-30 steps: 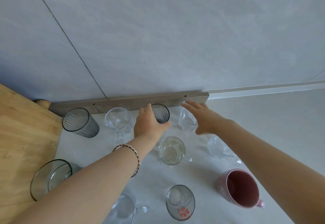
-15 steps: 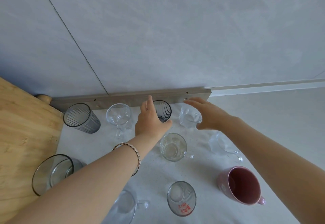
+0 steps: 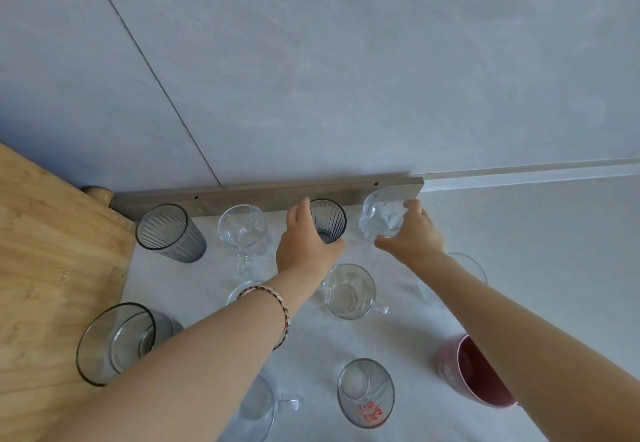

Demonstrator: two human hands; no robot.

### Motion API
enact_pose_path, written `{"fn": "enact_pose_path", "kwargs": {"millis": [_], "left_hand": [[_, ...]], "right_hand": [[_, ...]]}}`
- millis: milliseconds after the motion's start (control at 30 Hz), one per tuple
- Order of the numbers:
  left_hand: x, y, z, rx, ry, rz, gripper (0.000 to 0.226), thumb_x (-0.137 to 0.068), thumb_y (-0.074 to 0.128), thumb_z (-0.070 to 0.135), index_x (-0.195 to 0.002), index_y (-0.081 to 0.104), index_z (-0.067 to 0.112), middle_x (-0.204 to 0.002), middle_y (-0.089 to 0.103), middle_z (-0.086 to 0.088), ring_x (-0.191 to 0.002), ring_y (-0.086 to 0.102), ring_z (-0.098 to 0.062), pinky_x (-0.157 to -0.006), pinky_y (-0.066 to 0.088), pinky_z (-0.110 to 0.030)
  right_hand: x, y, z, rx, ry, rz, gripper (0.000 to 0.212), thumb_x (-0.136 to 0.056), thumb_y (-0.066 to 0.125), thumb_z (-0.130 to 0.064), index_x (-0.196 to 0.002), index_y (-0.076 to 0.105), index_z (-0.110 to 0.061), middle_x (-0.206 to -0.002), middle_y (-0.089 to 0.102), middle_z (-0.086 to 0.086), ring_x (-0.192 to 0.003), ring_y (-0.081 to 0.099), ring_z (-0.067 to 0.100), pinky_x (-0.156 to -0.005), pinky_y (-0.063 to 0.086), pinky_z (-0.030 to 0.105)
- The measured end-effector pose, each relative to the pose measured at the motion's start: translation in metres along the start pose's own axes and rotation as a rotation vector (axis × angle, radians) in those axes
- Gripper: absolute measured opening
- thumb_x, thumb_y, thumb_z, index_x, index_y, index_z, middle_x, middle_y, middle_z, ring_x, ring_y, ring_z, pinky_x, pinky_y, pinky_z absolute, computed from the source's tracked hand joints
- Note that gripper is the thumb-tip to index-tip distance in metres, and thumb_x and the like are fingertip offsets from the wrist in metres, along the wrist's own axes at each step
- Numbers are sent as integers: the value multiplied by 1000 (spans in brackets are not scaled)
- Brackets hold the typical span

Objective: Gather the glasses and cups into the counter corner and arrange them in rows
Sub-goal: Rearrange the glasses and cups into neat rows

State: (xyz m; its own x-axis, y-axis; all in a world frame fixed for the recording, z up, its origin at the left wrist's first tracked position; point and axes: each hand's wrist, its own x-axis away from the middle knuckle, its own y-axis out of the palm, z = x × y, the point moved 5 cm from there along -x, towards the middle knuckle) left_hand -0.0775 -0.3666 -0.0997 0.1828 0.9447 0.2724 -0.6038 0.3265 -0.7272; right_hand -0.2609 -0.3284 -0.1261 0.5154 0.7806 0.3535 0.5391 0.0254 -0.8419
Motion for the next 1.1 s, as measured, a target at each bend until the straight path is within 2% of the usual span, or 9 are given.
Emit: {"fn": "enact_pose_path", "kwargs": {"millis": [133, 233, 467, 567, 667, 767, 900, 1000, 1100], "left_hand": [[-1, 1, -2, -7, 0, -2, 85, -81, 67, 34, -148, 18, 18, -152, 24, 0, -128, 46, -25, -94, 46, -36], [-1, 2, -3, -10, 2, -5, 85, -81, 67, 34, -148, 17, 18, -153, 24, 0, -128, 46, -24, -94, 47, -37], [-2, 3, -4, -27, 3, -17, 87, -81, 67, 34, -149, 15, 18, -154, 21, -1, -126, 48, -26, -93, 49, -37], [-1, 3, -3, -52, -24, -75, 97, -79, 68, 36, -150, 3, 22, -156, 12, -3, -122, 51, -27, -86, 50, -37], [9, -7, 1, -102, 1, -113, 99, -77, 69, 40, -149, 2, 26, -153, 10, -3, -122, 50, -27, -84, 49, -36], [36, -37, -2, -113, 169, -11, 61, -86, 59, 31, -140, 32, 23, -143, 34, 4, -122, 49, -18, -85, 46, -33], [75, -92, -49, -65, 220, 258, 45, -83, 60, 18, -127, 53, 13, -129, 55, -4, -119, 54, -24, -94, 45, -35], [89, -128, -106, -180, 44, 364, 58, -76, 66, 21, -128, 50, 4, -131, 52, -16, -124, 48, -34, -100, 42, -43], [102, -150, -155, -235, -222, 285, 83, -75, 70, 35, -143, 29, 8, -148, 30, -15, -137, 31, -33, -107, 35, -43]], "right_hand": [[1, 2, -8, 20, -151, -18, 103, -75, 75, -35, -150, 5, -26, -154, 22, -1, -115, 57, 27, -78, 50, 33], [-1, -4, -9, -3, -150, 25, 92, -75, 74, -43, -148, 20, -27, -148, 35, 0, -121, 53, 25, -89, 48, 34], [-2, -13, 7, -18, -79, 44, 90, -72, 78, -35, -146, 27, -24, -137, 46, 6, -115, 56, 26, -79, 44, 29], [1, -13, 6, 68, -52, -3, 93, -74, 74, -37, -148, 18, -28, -144, 37, 5, -117, 55, 27, -79, 45, 32], [13, -17, 0, 225, -4, -78, 104, -72, 74, -40, -150, 6, -31, -155, 17, 4, -132, 39, 30, -95, 44, 40], [38, -29, -27, 256, -115, 30, 81, -79, 67, -34, -146, 24, -22, -151, 27, 6, -135, 33, 29, -104, 37, 40], [92, -22, -77, 127, -267, -29, 41, -86, 57, -28, -126, 55, -21, -126, 60, -1, -118, 54, 21, -95, 45, 31], [128, 8, -108, 127, -341, -191, 43, -86, 58, -33, -128, 54, -21, -129, 59, -1, -118, 56, 19, -99, 46, 32], [147, 47, -127, 231, -340, -278, 79, -80, 63, -50, -143, 29, -16, -141, 41, 7, -127, 48, 27, -101, 44, 40]]}}
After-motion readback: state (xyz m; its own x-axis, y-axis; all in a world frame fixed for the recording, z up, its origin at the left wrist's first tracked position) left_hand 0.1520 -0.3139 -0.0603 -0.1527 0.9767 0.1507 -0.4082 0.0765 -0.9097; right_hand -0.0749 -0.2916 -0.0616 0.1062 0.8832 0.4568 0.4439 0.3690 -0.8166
